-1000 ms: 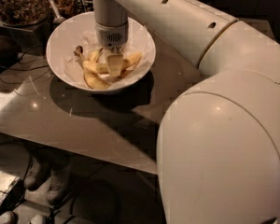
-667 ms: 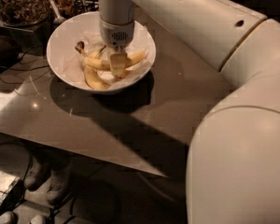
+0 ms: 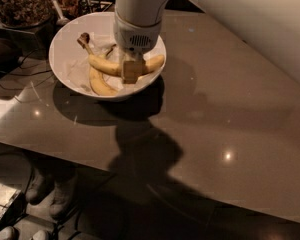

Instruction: Pick banana from white bowl

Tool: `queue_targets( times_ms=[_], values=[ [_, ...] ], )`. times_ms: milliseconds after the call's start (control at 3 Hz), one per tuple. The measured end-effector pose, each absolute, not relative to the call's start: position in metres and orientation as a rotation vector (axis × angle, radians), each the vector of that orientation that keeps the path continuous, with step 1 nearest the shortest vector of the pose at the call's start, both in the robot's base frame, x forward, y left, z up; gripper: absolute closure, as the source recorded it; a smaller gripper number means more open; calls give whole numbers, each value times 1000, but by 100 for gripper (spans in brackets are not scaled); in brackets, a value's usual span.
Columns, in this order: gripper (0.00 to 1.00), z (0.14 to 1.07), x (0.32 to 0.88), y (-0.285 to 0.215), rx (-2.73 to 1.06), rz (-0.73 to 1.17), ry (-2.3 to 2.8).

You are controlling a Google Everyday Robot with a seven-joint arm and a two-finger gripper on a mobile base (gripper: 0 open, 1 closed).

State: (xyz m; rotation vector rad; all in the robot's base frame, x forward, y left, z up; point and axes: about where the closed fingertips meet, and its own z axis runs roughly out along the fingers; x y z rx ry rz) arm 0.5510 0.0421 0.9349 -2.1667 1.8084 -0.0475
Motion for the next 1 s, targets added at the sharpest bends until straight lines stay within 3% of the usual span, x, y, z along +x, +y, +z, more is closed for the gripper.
queue_targets(
  times_ms=[1000],
  values=[
    [100, 973, 435, -9, -1916, -95, 2007]
  ],
)
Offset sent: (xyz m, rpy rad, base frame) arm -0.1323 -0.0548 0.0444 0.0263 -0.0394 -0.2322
